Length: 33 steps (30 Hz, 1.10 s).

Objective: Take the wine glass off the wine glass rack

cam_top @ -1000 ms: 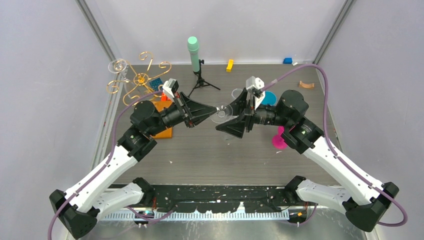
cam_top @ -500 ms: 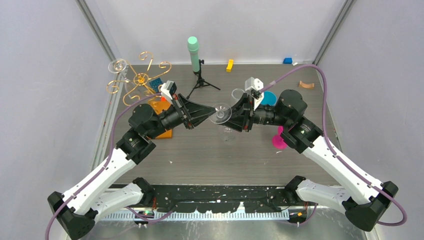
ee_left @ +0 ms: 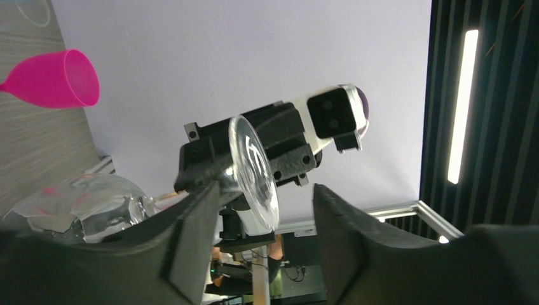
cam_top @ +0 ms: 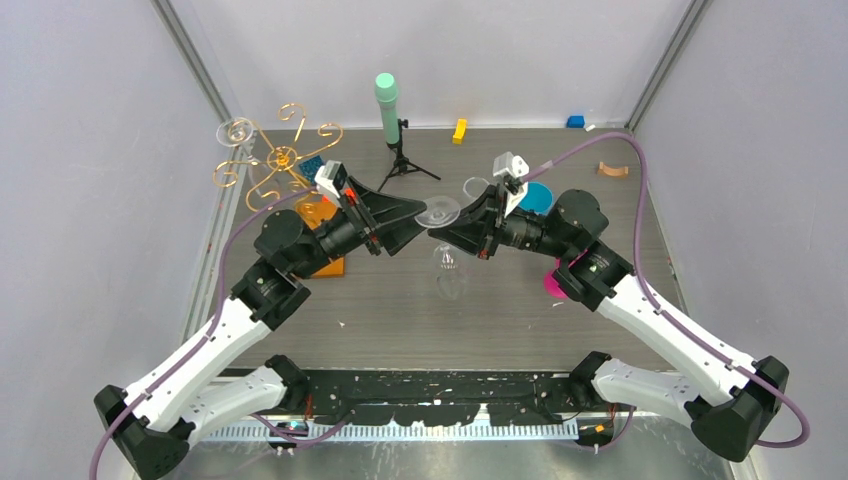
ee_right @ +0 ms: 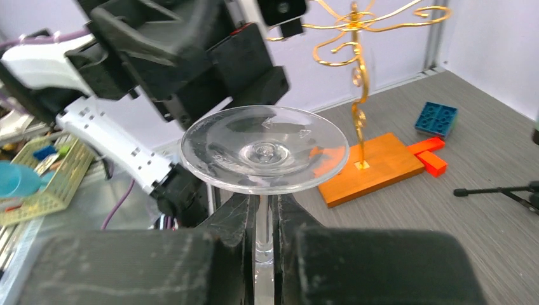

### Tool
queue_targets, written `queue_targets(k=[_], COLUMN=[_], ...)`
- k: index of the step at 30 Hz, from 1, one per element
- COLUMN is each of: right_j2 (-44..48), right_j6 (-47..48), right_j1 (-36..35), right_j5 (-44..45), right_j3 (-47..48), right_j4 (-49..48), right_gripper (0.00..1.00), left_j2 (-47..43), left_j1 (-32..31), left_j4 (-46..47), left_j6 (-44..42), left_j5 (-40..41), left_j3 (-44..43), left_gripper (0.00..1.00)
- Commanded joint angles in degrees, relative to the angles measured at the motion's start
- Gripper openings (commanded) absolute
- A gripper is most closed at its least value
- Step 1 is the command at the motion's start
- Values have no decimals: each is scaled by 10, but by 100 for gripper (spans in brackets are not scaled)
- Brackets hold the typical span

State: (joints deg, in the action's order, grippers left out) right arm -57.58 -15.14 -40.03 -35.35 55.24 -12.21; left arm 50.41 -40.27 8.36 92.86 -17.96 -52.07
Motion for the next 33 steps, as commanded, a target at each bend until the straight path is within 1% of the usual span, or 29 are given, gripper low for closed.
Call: queue_targets(k=[1,5,9,10,11,13,14,15,17,19,24,29,33], right_j2=[22,50,85,90,98,108,112,118,123,123,118,117,117], right_j6=[-39,-49,-88,-114,-146,-194,-210,-246,-297,-339,-428,-464,-472], right_j1=[0,0,0,0,0,0,0,0,0,0,0,0,0], right_j5=[106,200,312,364,394,498,521,560,596,612,610,594,586], right_j3=[-8,-27,-42,-44,-48,-54,-56,-60,-65,-69,-81,-88,-96], right_j4=[-97,-120,-141,-147,-148,-149,-147,-145,-140,-138,-139,-143,-142], right_gripper=[0,0,0,0,0,0,0,0,0,0,0,0,0], left_j2=[-23,-43,-59,-59,-58,-51,-48,-45,-36,-23,24,63,75], left_j1=[-2,-2,-2,-2,-2,-3,-2,-3,-6,-8,-13,-32,-39], left_j4=[14,-6,-9,-4,3,20,25,32,60,102,246,313,355], left_j6=[-40,-66,-95,-99,-100,-99,-95,-91,-81,-60,-6,23,43], left_j5=[22,42,53,50,43,30,26,23,17,8,-18,-16,-6], left_j3=[5,25,50,56,62,73,77,83,90,96,108,109,110], left_gripper=[69,77,82,83,84,84,84,84,85,85,82,78,70])
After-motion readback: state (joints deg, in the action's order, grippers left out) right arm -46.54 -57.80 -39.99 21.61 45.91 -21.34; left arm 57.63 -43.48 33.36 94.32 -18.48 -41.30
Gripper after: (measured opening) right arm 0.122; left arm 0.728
